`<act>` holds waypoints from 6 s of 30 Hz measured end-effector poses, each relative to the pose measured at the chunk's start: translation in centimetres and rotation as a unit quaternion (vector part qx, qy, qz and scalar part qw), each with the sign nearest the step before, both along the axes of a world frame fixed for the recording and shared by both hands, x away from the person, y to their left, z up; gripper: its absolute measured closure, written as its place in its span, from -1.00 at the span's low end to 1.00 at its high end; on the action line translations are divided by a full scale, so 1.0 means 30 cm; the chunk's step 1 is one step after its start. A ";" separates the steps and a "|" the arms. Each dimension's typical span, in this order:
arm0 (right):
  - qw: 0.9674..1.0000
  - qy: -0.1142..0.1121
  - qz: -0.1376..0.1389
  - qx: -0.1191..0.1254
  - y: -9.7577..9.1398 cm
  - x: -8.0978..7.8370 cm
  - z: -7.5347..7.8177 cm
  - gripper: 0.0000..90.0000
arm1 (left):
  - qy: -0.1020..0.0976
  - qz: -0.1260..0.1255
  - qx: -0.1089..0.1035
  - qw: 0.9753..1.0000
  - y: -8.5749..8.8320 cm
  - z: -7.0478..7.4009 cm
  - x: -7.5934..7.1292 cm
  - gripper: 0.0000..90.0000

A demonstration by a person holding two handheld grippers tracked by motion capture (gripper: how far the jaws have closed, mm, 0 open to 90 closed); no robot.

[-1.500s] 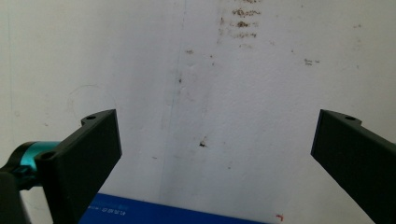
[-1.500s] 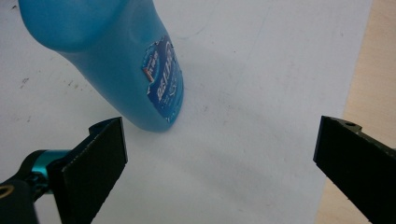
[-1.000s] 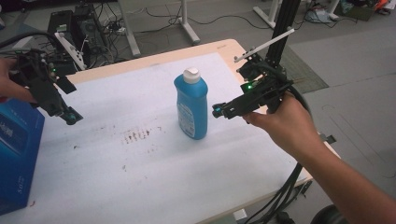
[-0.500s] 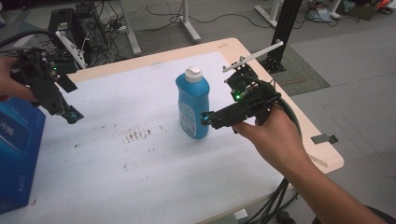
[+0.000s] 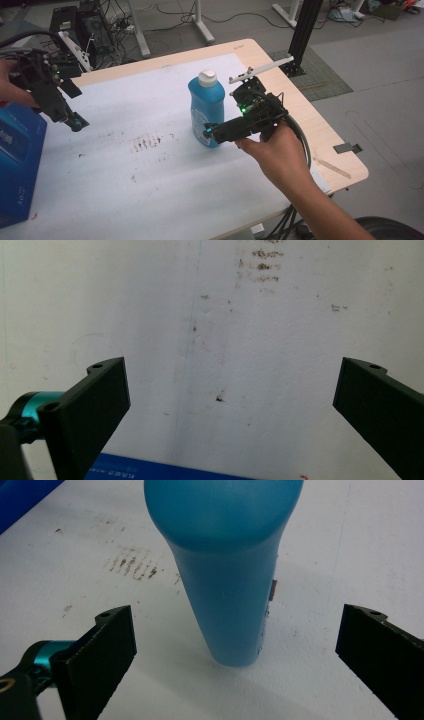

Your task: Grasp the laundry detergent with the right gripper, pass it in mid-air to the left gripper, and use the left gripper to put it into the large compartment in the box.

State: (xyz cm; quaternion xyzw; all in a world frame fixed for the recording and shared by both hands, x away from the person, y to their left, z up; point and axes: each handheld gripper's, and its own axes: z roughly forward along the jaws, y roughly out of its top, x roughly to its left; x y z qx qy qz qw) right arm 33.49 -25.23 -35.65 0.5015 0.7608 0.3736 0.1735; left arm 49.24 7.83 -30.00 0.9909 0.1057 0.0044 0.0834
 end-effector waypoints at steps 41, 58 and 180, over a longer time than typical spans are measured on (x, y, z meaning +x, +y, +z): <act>0.991 -0.090 -0.038 0.087 0.050 0.080 -0.151 -0.75 | 0.000 0.002 -0.003 1.000 0.016 -0.004 0.010 -0.96; 0.989 -0.103 -0.047 0.091 0.053 0.073 -0.181 -0.38 | 0.001 0.004 -0.006 1.000 0.020 -0.007 0.012 -0.96; 0.864 -0.101 0.491 0.050 0.362 0.123 0.076 0.04 | 0.013 -0.142 -0.064 0.988 -0.239 0.237 -0.343 -0.69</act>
